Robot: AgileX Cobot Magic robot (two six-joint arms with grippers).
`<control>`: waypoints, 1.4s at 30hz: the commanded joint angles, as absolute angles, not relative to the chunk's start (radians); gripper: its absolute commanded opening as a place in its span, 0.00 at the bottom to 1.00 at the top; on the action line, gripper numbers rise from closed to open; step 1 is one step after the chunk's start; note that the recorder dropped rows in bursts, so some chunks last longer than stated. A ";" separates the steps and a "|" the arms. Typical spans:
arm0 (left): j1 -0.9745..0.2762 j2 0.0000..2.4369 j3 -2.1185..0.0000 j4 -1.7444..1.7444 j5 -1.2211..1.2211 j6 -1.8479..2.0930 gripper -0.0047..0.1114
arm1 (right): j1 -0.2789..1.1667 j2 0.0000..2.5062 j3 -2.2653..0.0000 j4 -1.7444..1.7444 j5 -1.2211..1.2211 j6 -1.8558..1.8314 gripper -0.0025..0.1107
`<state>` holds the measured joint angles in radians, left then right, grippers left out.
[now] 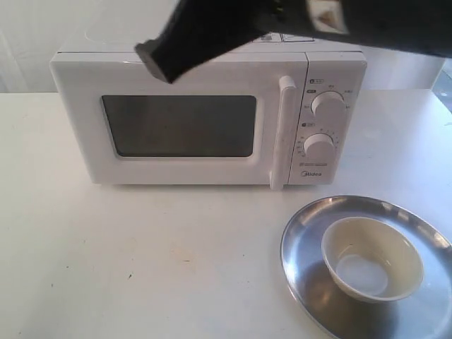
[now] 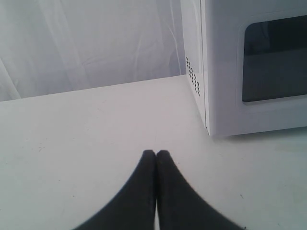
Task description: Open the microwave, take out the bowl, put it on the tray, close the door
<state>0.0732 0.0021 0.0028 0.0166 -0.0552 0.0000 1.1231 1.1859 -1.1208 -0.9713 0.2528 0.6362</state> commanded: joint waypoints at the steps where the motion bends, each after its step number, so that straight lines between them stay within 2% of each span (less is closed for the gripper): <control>1: 0.069 0.000 0.000 0.009 -0.059 0.000 0.04 | 1.126 1.016 -0.955 -0.967 0.230 0.731 0.02; 13: 0.069 0.000 0.000 0.009 -0.059 0.000 0.04 | 1.126 0.658 -0.544 -0.965 0.232 1.162 0.02; 26: 0.069 0.000 0.000 0.009 -0.059 0.000 0.04 | 1.126 0.573 -0.498 -0.974 0.294 1.163 0.02; 32: 0.069 0.000 0.000 0.009 -0.059 0.000 0.04 | 1.124 0.571 -0.461 -1.076 0.424 1.208 0.02; 38: 0.069 0.000 0.000 0.009 -0.059 0.000 0.04 | 0.992 0.501 -0.404 -1.304 0.437 1.451 0.02; 42: 0.069 0.000 0.000 0.009 -0.059 0.000 0.04 | 0.832 0.410 -0.337 -1.424 0.394 1.581 0.02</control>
<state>0.0732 0.0021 0.0028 0.0166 -0.0552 0.0000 0.9322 0.4706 -0.3791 -1.3358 0.4238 1.4904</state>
